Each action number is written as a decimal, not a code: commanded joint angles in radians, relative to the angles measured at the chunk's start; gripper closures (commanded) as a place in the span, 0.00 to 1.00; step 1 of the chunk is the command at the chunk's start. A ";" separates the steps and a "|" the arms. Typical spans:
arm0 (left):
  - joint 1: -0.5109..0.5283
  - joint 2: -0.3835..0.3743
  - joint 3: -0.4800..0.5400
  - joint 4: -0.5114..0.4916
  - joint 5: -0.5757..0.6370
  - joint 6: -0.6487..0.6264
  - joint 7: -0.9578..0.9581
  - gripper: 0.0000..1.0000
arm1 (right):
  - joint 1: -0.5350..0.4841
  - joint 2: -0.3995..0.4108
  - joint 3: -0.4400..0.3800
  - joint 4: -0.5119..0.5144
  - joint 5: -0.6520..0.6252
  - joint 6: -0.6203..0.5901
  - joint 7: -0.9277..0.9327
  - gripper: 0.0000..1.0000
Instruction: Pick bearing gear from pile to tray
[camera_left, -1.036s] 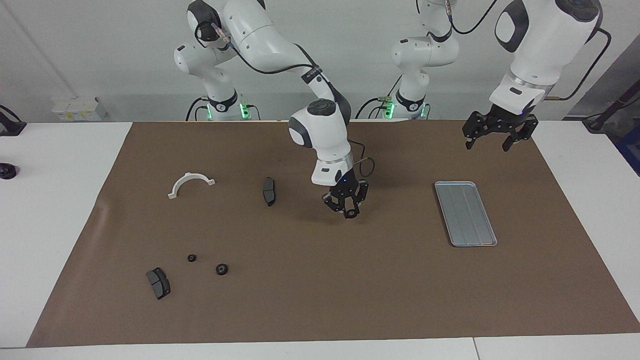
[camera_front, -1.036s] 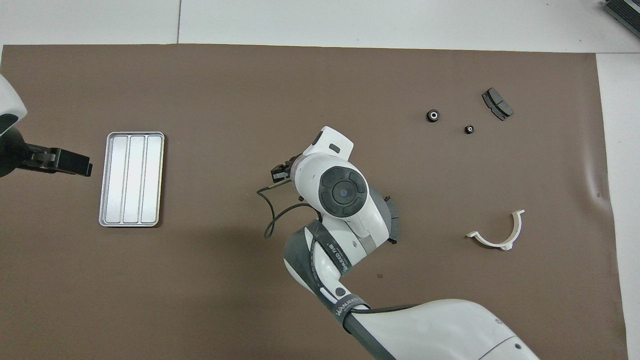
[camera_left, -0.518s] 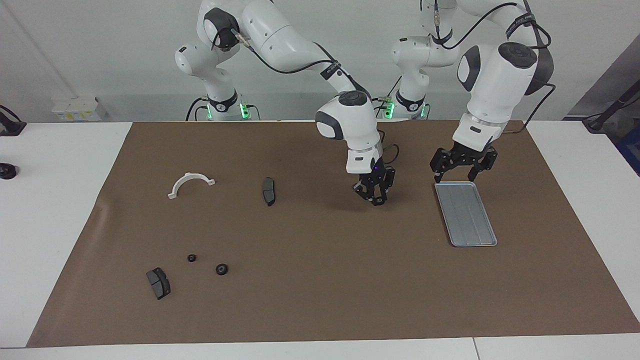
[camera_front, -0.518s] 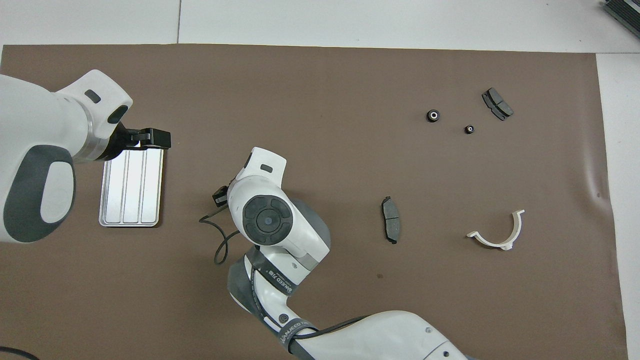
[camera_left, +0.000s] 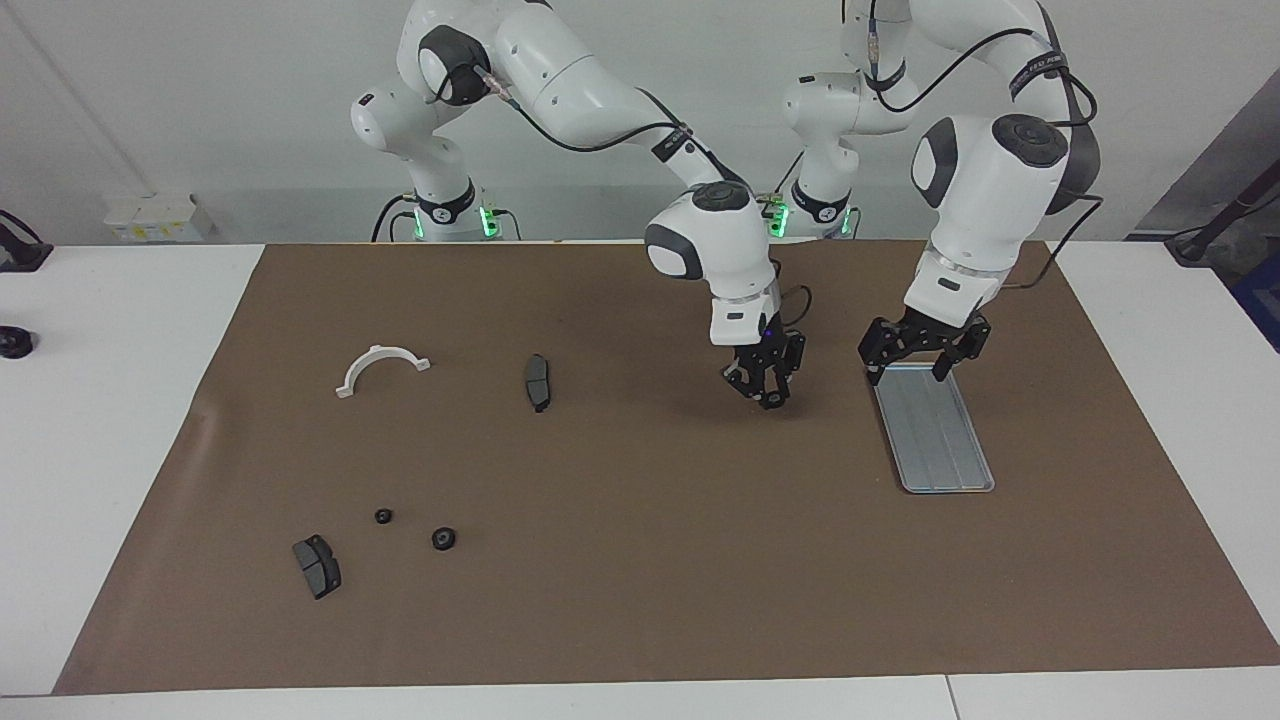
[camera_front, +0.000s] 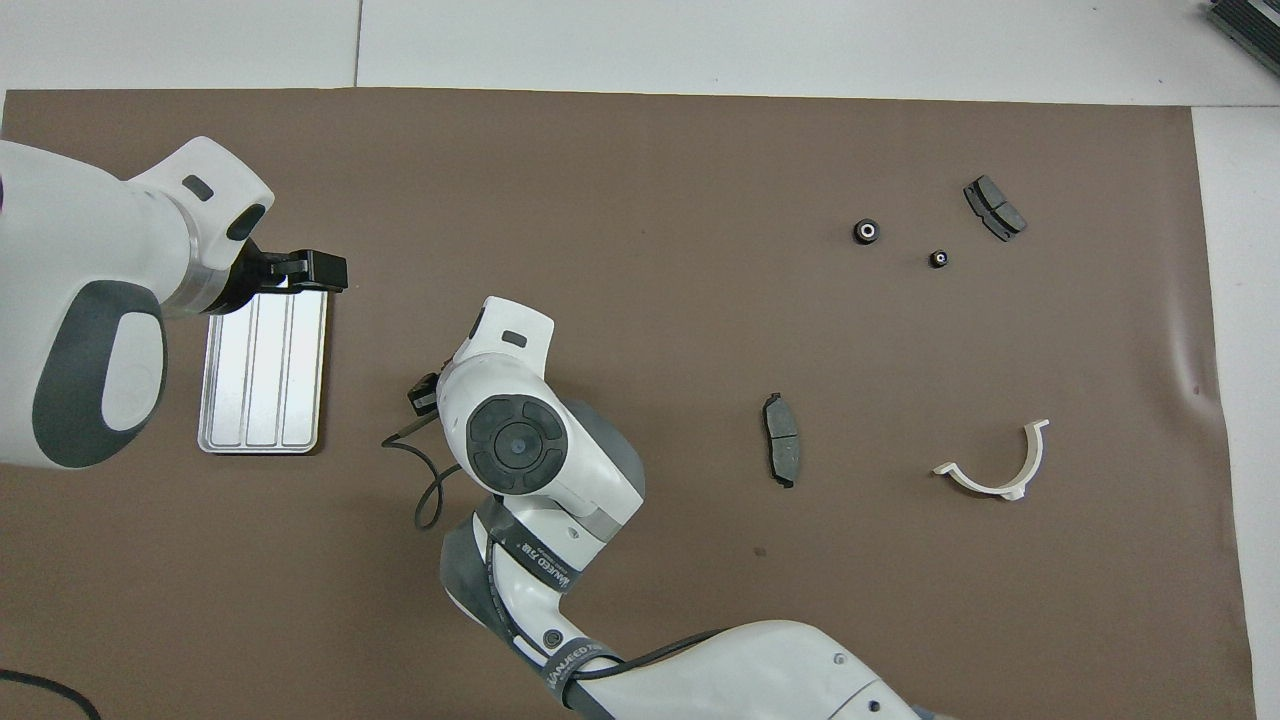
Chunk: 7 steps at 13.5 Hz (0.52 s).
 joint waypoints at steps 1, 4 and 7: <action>-0.007 0.001 0.009 -0.001 -0.006 0.009 -0.011 0.00 | -0.015 0.007 0.008 0.019 0.024 -0.033 0.028 0.78; -0.009 0.004 0.007 -0.003 -0.006 0.005 -0.014 0.00 | -0.031 0.007 0.006 0.023 0.034 -0.042 0.027 0.59; -0.012 0.016 0.007 -0.003 -0.006 0.010 -0.057 0.00 | -0.038 0.006 0.006 0.027 0.021 -0.076 0.018 0.55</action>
